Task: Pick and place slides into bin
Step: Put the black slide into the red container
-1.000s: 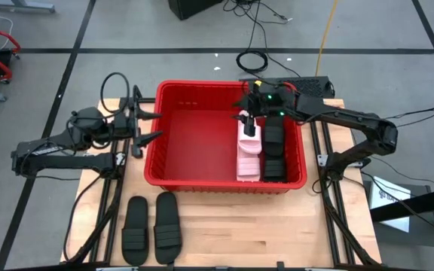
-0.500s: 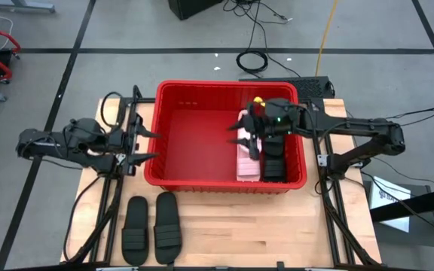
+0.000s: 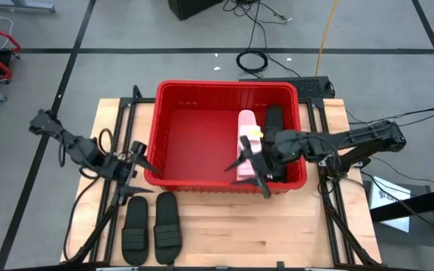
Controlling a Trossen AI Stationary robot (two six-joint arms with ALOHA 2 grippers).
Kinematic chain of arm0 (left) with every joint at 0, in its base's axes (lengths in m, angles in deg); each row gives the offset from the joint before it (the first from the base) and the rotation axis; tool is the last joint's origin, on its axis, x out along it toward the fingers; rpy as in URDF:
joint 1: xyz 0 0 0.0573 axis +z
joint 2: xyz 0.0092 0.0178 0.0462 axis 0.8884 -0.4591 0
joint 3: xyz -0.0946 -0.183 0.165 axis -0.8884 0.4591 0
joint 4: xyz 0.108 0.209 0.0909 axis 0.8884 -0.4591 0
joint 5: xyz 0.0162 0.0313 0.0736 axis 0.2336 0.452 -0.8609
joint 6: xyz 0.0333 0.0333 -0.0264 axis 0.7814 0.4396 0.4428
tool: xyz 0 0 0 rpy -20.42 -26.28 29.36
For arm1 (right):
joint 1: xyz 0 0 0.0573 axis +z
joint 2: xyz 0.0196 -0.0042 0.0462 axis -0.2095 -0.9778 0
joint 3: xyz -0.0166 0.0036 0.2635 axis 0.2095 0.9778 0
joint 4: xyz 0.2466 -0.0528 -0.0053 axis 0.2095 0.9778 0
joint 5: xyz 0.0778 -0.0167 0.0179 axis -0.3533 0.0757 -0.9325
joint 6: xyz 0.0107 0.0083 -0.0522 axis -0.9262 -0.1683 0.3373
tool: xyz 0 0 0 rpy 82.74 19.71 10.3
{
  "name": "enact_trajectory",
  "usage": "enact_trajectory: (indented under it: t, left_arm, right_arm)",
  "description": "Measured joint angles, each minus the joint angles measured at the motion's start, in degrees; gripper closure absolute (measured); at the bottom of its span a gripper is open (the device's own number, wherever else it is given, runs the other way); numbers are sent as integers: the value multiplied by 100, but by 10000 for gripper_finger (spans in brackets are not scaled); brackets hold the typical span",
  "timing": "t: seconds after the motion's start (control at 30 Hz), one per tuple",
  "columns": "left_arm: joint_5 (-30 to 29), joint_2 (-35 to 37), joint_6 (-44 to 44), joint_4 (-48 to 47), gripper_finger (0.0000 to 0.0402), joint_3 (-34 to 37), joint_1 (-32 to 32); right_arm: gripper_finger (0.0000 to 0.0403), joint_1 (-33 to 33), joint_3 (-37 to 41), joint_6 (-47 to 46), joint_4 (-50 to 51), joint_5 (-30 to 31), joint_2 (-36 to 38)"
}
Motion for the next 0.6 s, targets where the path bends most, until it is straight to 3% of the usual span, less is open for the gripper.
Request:
enact_trajectory:
  t: [0.13, 0.37, 0.6]
  left_arm:
    - [-1230, -398, 178, 183, 151, 0, -575]
    - [-2150, -1103, 627, 1215, 151, 0, -1520]
    - [-3832, -1422, 293, 1500, 151, 0, -2333]
  right_arm:
    - [232, 359, 205, -4, -212, 57, -27]
    - [232, 809, 1093, 11, -1837, 187, -44]
    - [232, 1193, 1537, 240, -3070, 216, -33]
